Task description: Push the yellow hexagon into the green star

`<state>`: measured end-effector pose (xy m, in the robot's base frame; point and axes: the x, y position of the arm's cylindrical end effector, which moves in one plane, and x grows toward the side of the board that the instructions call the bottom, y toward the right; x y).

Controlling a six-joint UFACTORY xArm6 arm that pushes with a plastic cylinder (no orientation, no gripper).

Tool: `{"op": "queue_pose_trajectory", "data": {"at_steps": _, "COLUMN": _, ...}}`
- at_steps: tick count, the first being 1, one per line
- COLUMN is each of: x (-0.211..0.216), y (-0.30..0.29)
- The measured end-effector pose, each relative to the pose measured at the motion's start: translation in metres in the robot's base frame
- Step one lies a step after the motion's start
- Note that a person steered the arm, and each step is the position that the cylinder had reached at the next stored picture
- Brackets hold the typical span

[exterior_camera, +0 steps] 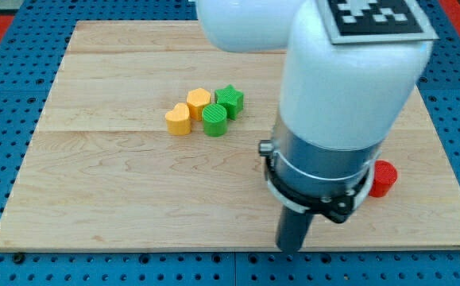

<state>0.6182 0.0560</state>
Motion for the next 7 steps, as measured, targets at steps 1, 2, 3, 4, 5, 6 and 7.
{"op": "queue_pose_trajectory", "data": {"at_steps": 1, "x": 0.001, "y": -0.033}}
{"op": "queue_pose_trajectory", "data": {"at_steps": 2, "x": -0.032, "y": -0.116}}
{"op": "queue_pose_trajectory", "data": {"at_steps": 3, "x": -0.052, "y": -0.163}}
{"op": "queue_pose_trajectory", "data": {"at_steps": 4, "x": -0.053, "y": -0.163}}
{"op": "queue_pose_trajectory", "data": {"at_steps": 5, "x": -0.052, "y": -0.163}}
{"op": "queue_pose_trajectory", "data": {"at_steps": 6, "x": -0.063, "y": -0.163}}
{"op": "queue_pose_trajectory", "data": {"at_steps": 7, "x": -0.099, "y": -0.170}}
